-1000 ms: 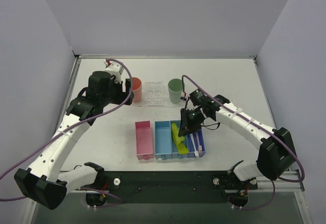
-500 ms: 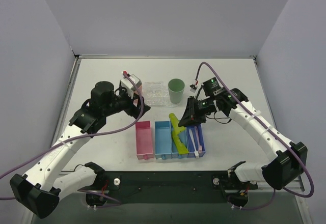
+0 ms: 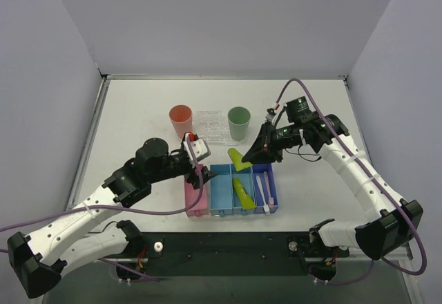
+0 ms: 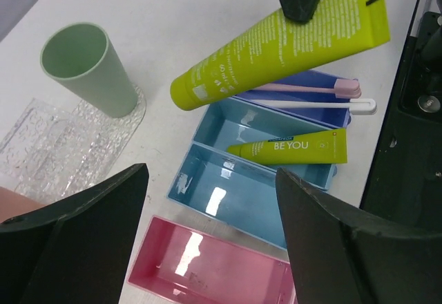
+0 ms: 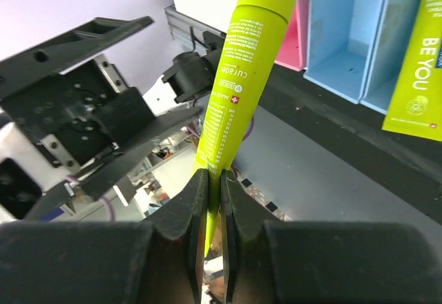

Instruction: Prepare toiletry sets of a toothbrush and toothpaste on the tray

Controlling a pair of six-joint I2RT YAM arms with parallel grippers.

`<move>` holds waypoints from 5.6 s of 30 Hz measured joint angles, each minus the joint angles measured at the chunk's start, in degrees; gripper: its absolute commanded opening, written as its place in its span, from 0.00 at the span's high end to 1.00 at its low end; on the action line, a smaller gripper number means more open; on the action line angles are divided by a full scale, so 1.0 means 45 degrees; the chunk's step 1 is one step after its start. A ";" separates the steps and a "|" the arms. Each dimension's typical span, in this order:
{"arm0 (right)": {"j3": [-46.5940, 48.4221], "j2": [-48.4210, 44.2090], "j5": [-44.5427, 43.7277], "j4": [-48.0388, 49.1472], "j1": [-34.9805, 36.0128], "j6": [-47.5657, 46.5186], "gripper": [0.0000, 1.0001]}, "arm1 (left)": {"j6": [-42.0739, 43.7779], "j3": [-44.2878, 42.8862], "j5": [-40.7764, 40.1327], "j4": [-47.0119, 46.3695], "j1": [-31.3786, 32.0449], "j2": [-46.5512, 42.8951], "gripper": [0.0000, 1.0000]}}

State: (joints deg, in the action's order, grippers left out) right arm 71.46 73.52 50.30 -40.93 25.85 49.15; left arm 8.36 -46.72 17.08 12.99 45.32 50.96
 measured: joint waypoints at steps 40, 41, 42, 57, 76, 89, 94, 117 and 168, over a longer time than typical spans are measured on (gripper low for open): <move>0.0505 0.0709 0.0894 -0.0049 0.0597 0.1894 1.00 | 0.1360 0.1146 -0.1758 -0.5251 0.2667 0.2322 0.37; 0.0505 0.0714 0.0908 -0.0044 0.0607 0.1899 1.00 | 0.1345 0.1146 -0.1753 -0.5260 0.2667 0.2341 0.41; 0.0505 0.0714 0.0928 -0.0049 0.0612 0.1904 1.00 | 0.1336 0.1146 -0.1768 -0.5285 0.2667 0.2365 0.44; 0.0636 0.0797 0.0675 0.0219 0.0457 0.2234 0.78 | 0.0879 0.0306 -0.1418 -0.3944 0.2497 0.2705 0.80; 0.4940 0.1331 -0.0651 0.1797 -0.0729 -0.3614 0.60 | -0.2375 -0.2059 0.4376 -0.1341 -0.2195 0.2603 0.71; 0.5969 0.3128 0.0053 0.2637 0.1399 -0.6475 0.59 | -0.2370 -0.2871 0.6455 -0.0379 -0.2433 0.3458 0.71; 0.5969 0.3138 0.0413 0.3007 0.1428 -0.6606 0.61 | -0.2370 -0.2973 0.6649 -0.0321 -0.2569 0.3575 0.71; 0.5348 0.3128 0.1583 0.3356 0.1549 -0.6669 0.87 | -0.2312 -0.3376 0.7014 -0.0316 -0.2759 0.4216 0.71; 0.2997 0.6139 -0.5591 1.1385 0.1409 -0.9666 1.00 | -0.5877 -0.3104 0.0194 -0.0355 -0.8228 0.3541 0.20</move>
State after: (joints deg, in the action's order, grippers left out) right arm 84.95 101.14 25.15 10.31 32.18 5.65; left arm -18.09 -60.69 17.96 11.40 8.29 66.89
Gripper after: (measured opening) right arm 0.012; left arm 0.795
